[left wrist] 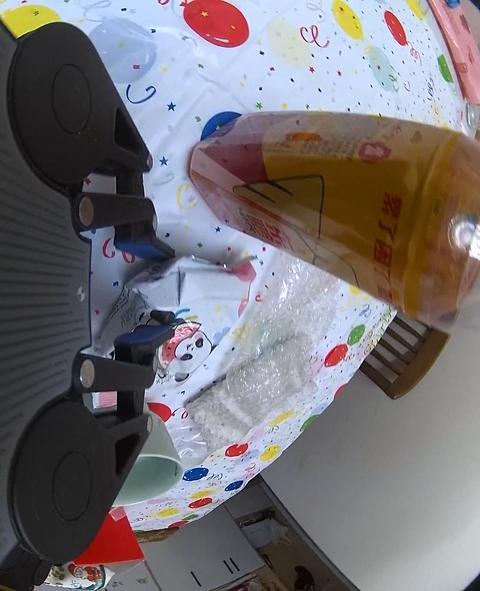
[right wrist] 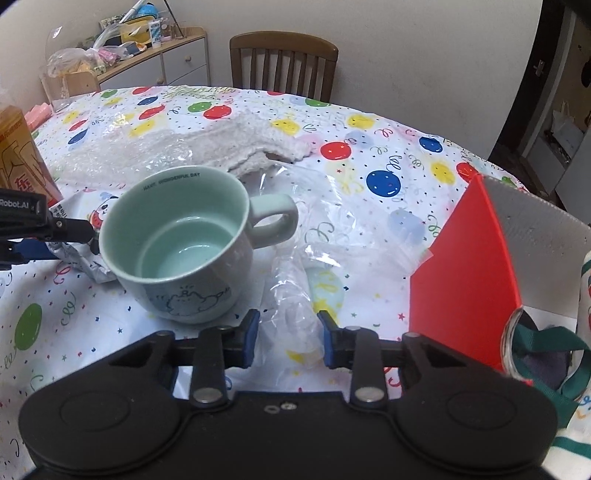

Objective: Organize soft objects
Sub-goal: 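Grasp the panda-print snack bag with the left gripper while the right gripper grasps the clear plastic bag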

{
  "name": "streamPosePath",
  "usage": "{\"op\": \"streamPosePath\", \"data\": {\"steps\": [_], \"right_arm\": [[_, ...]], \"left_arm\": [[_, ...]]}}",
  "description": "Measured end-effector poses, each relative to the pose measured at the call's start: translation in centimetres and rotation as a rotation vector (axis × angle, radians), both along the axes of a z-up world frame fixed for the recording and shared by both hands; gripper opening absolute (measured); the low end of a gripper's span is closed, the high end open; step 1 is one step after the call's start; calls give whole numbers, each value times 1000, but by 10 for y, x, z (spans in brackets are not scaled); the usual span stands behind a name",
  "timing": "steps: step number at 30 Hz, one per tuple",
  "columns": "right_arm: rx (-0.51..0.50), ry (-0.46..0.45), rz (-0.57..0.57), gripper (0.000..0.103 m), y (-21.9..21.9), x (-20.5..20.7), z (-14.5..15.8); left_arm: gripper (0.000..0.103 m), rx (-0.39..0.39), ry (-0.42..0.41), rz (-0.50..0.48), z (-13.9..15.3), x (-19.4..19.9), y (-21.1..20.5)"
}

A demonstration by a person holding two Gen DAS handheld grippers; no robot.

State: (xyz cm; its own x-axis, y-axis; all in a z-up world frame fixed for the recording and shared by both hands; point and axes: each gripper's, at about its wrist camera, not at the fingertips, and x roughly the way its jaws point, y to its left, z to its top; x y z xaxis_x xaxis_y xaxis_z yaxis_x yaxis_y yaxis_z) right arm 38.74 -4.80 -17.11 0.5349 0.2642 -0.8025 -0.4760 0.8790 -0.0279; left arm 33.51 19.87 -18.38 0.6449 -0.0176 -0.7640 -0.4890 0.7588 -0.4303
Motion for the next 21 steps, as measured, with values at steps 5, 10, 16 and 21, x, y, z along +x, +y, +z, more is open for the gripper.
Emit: {"op": "streamPosePath", "data": {"steps": [5,10,16,21], "right_arm": [[-1,-23,-4,24,-2,-6,4],[10,-40,-12,16,-7,-12,9],[14,-77,-1,13,-13,-24,19],[34,-99,17,12,-20,-39,32]], "left_arm": [[26,0,-8,9,0,-5,1],[23,8,-11,21,2,-11,2],[22,5,-10,36,6,-24,1],[21,7,-18,43,14,-39,-3]]}}
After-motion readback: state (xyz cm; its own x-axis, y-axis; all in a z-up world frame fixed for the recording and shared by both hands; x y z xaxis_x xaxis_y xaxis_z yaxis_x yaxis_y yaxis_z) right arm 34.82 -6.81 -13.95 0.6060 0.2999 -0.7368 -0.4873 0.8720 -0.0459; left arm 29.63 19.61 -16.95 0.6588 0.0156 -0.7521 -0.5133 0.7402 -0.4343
